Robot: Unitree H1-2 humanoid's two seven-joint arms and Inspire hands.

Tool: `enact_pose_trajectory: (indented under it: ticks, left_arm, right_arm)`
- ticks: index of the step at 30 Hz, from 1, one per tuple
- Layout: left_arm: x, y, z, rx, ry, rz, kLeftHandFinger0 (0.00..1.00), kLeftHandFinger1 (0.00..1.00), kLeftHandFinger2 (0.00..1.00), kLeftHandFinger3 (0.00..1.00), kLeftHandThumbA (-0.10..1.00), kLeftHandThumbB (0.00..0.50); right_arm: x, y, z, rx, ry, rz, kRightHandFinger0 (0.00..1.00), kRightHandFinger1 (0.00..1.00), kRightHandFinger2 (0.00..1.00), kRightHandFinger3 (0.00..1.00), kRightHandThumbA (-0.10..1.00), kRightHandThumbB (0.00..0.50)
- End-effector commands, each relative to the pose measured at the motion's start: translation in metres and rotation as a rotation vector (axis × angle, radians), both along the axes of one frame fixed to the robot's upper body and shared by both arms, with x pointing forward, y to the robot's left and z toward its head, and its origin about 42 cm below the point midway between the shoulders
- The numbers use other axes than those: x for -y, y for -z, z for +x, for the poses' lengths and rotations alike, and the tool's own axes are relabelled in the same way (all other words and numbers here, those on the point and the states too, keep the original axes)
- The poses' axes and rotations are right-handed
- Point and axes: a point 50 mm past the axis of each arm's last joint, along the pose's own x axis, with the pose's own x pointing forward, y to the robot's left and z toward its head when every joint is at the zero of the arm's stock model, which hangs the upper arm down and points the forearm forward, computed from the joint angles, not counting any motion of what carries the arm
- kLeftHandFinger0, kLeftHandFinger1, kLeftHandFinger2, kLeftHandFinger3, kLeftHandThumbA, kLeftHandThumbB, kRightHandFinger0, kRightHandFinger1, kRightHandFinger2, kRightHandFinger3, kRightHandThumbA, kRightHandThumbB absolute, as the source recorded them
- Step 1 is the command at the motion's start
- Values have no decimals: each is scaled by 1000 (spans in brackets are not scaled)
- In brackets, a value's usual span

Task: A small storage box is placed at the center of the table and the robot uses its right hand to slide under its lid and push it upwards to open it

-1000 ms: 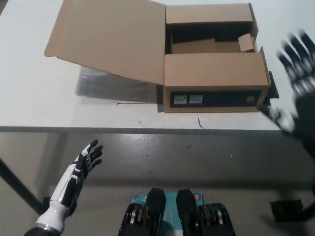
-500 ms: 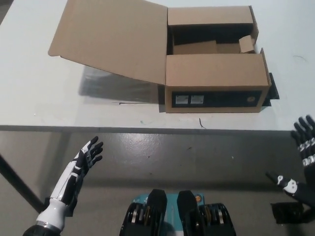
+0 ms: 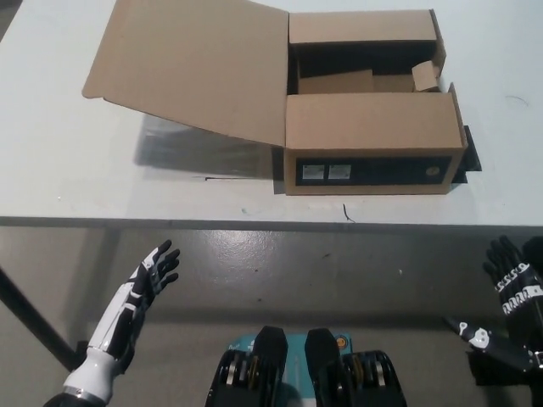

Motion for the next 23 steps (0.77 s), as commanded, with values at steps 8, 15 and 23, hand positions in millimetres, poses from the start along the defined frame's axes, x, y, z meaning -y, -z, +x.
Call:
enact_pose_trajectory:
  ticks: [8,15,23]
  left_arm:
    - [2,-18,12,66,27,6,1000,1000,1000,1000,1000,259]
    - [1,-18,14,83,21,4,1000,1000,1000,1000,1000,255]
    - [0,-21,18,90,26,4,1000,1000,1000,1000,1000,251]
  right_arm:
    - [-2,-18,20,91,-3,-34,1000,1000,1000,1000,1000,146]
    - [-3,-22,23,89,-6,-41,1000,1000,1000,1000,1000,160]
    - [-3,-25,28,97,-4,-39,1000,1000,1000,1000,1000,171]
